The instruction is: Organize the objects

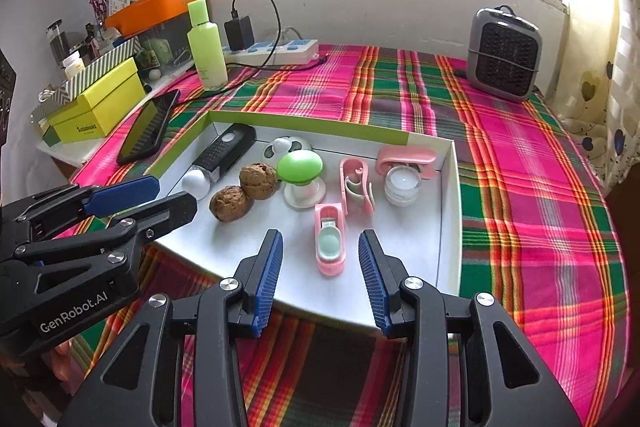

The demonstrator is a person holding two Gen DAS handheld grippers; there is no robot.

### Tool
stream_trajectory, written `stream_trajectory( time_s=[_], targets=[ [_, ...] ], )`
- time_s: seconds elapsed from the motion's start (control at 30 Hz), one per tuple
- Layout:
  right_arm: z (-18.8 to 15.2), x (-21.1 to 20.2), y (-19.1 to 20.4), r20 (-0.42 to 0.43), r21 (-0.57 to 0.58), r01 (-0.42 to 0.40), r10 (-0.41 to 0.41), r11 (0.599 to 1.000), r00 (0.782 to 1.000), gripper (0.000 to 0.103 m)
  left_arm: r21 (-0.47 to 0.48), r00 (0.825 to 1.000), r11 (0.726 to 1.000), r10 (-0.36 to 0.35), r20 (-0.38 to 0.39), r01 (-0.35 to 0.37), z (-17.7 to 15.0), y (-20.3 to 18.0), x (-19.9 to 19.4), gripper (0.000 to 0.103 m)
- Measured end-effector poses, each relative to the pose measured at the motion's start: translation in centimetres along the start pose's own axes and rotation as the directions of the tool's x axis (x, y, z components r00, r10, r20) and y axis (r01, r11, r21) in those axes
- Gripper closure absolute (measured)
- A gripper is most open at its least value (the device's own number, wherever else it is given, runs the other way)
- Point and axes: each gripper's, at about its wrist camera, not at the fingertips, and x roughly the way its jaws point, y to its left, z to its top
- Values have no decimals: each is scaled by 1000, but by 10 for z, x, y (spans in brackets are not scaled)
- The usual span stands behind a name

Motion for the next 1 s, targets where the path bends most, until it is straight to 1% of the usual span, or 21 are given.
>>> stream_trajectory(
  time_s=[0.1, 0.2, 0.47, 0.53, 0.6, 0.67, 0.8, 1.0],
  targets=[
    [-3, -7, 2, 10, 1, 0, 0, 1000, 1000, 62, 4, 1000, 1000, 11, 9, -11, -6, -2, -8, 62],
    [-7, -13, 4, 21, 6, 6, -6, 1000, 1000, 62, 3, 1000, 1000, 2, 18, -2, -10, -4, -15, 62],
    [-21, -24, 9, 36, 2, 28, -28, 1000, 999, 62, -14, 1000, 1000, 2, 11, -2, -28, -4, -23, 62],
    [-24, -29, 9, 42, 6, 26, -26, 1000, 999, 62, -12, 1000, 1000, 5, 11, -5, -32, -4, -24, 62],
    [-27, -32, 10, 47, 5, 39, -39, 999, 998, 62, -13, 1000, 1000, 23, 16, -23, -38, -4, -26, 62],
    [-32, -32, 11, 39, 2, 62, -62, 998, 997, 62, -7, 999, 999, 33, 21, -33, -43, -4, -28, 62],
    [-42, -28, 9, 12, 22, 61, -61, 998, 998, 62, -10, 999, 999, 52, -6, -52, -54, -4, -23, 62],
    [-53, -20, 7, -29, 26, 92, -92, 995, 995, 62, -4, 998, 999, 54, -45, -54, -66, -5, -17, 62]
  ],
)
